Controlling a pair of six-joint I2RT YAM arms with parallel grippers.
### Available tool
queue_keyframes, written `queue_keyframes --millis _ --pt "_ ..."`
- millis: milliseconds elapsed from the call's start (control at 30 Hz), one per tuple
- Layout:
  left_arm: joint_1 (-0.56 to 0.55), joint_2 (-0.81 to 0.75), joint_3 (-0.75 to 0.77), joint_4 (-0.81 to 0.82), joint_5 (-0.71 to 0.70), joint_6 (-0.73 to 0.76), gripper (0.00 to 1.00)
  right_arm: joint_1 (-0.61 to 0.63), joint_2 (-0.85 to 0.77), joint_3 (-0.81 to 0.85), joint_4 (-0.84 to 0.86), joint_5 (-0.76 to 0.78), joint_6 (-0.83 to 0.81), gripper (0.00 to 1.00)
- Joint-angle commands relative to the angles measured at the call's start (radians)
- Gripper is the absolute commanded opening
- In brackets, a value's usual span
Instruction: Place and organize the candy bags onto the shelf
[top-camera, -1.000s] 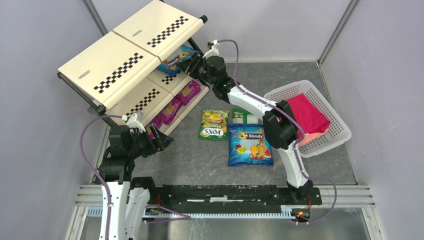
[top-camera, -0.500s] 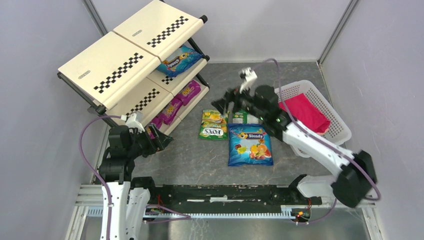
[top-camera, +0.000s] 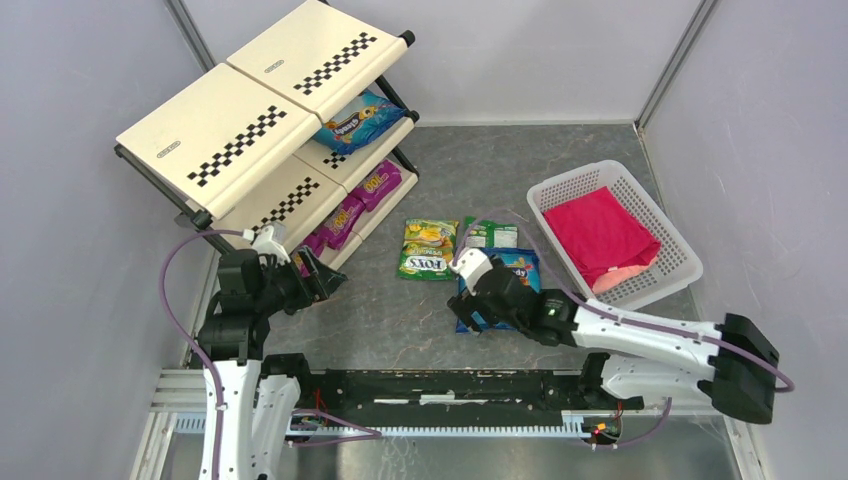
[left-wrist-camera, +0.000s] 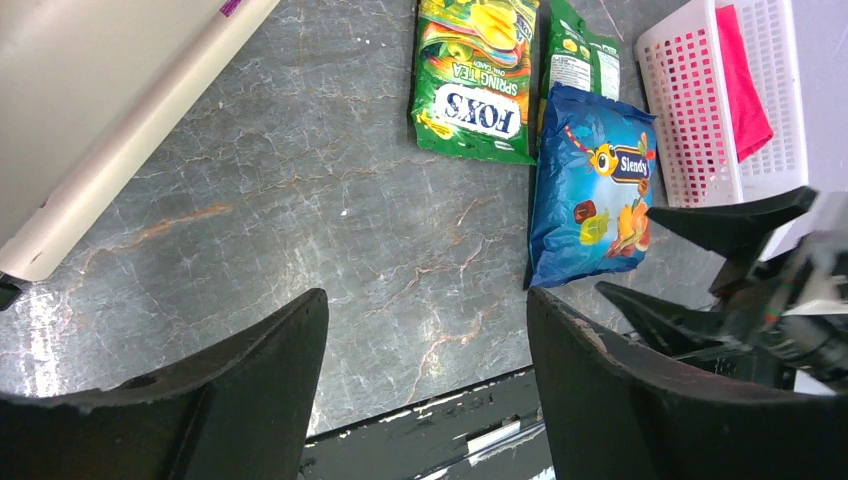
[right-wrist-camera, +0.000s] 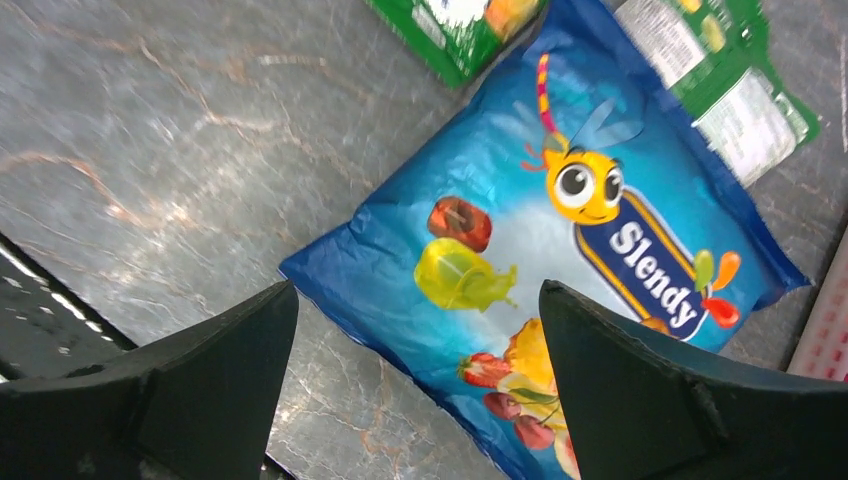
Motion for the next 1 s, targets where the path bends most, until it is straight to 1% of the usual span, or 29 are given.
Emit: queue_keyframes --millis 0,67,167,333,400,467,533,633,767,900,967 --pt "0.005 0.002 0.002 0.036 0.036 0.055 0.8 0.075 0.122 0.046 -0.067 0.176 0.054 0.98" --pt "0.002 0.007 0.001 0.036 0.062 0.053 0.82 0.092 0.18 0.082 -0.084 0.177 0.065 0.98" --pt "-0.004 0.023 -0.002 0.039 0.147 0.039 0.82 0.112 0.237 0.106 -0.07 0.145 0.083 0.98" --pt "-0.031 0.058 0.022 0.055 0.264 -0.021 0.82 0.178 0.314 0.143 -0.1 0.215 0.181 0.96" --pt "-0.052 0.071 0.024 0.1 0.332 -0.074 0.82 0.21 0.349 0.149 -0.087 0.223 0.228 0.96" --pt "-0.085 0.077 0.019 0.182 0.403 -0.138 0.82 0.246 0.386 0.152 -0.066 0.232 0.256 0.94" --pt "-0.119 0.086 0.032 0.202 0.417 -0.155 0.82 0.277 0.425 0.162 -0.076 0.277 0.285 0.89" --pt "-0.141 0.095 0.045 0.202 0.42 -0.147 0.82 0.295 0.448 0.162 -0.091 0.332 0.318 0.78" --pt "-0.147 0.078 0.018 0.203 0.421 -0.133 0.82 0.297 0.446 0.131 -0.114 0.438 0.364 0.71" --pt "-0.147 0.056 -0.016 0.203 0.425 -0.13 0.82 0.297 0.453 0.107 -0.104 0.48 0.373 0.63" --pt "-0.146 0.056 -0.022 0.203 0.427 -0.126 0.83 0.297 0.457 0.092 -0.065 0.477 0.348 0.55"
